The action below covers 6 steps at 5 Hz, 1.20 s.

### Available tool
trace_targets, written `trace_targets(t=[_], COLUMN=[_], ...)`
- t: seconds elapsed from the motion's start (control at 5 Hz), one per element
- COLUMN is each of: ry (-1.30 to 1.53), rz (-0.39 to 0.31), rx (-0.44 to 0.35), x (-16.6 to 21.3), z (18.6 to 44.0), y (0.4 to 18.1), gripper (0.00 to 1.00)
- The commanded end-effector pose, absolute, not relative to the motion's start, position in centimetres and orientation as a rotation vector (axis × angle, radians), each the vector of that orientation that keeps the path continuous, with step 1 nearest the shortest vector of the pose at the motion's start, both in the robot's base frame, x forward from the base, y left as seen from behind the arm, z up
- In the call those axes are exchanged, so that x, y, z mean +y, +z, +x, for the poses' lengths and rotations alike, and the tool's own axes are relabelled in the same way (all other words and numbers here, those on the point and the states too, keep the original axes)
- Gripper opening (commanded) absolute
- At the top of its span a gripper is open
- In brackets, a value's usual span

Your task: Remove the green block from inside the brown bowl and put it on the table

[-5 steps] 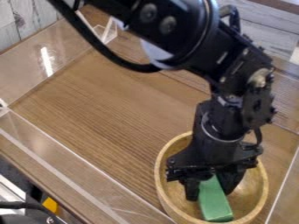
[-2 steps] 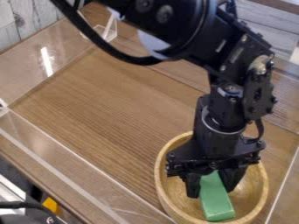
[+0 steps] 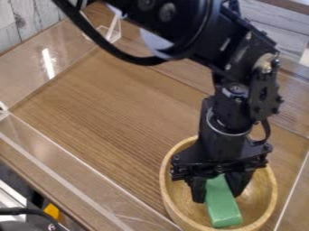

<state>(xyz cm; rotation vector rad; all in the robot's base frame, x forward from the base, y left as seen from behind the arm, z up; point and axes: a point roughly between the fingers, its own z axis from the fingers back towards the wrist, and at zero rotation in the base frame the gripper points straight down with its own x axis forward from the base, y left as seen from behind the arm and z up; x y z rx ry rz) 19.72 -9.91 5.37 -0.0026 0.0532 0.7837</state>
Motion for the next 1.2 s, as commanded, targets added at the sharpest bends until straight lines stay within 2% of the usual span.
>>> trace_targets(t=[0.0, 1.0], ry=[0.791, 0.784], rz=[-0.057, -0.053], rx=[0.016, 0.024], x=[-10.2, -9.9], z=[20.7, 20.5], y=[6.8, 7.9], gripper=[0.0, 0.0])
